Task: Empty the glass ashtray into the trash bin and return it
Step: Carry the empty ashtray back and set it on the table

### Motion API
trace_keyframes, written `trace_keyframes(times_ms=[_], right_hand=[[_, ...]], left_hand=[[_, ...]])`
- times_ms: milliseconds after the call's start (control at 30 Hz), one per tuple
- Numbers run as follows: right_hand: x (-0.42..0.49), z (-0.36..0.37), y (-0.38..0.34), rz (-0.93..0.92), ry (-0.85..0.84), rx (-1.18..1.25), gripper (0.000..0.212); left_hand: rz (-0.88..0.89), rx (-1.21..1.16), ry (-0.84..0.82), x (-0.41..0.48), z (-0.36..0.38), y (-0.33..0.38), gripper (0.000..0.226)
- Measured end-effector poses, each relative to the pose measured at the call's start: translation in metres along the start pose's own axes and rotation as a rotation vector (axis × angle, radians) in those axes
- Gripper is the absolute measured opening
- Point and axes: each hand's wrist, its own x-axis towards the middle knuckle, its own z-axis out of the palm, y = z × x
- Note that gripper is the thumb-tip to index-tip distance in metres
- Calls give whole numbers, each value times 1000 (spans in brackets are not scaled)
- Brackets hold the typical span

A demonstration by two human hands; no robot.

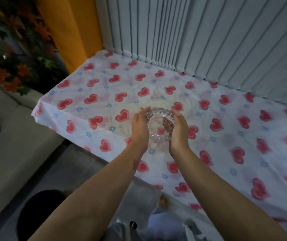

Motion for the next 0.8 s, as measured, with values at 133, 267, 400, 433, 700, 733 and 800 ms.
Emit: trace_keyframes(times_ms=[133,267,400,433,700,733,800], right_hand=[[54,-32,-19,65,114,-32,36],[105,-63,-28,115,152,-48,41],[147,-89,-29,67,171,-173,39],[155,-94,-29,44,187,-201,37],[206,-118,-19,43,230,-312,31],[212,-119,-18,42,239,-330,31],[222,-121,-16,1,254,-352,31]], left_hand=[[-102,23,-94,26,62,-9,35],[-161,73,-118,81,108,-61,42],[-263,91,-148,105,147,-89,65],[-288,102,-144,108,154,-92,67],[-236,194,-167,118,203,-71,44],[-233,205,-176,123,207,-73,45],[-220,219,-183,130,214,-75,47]])
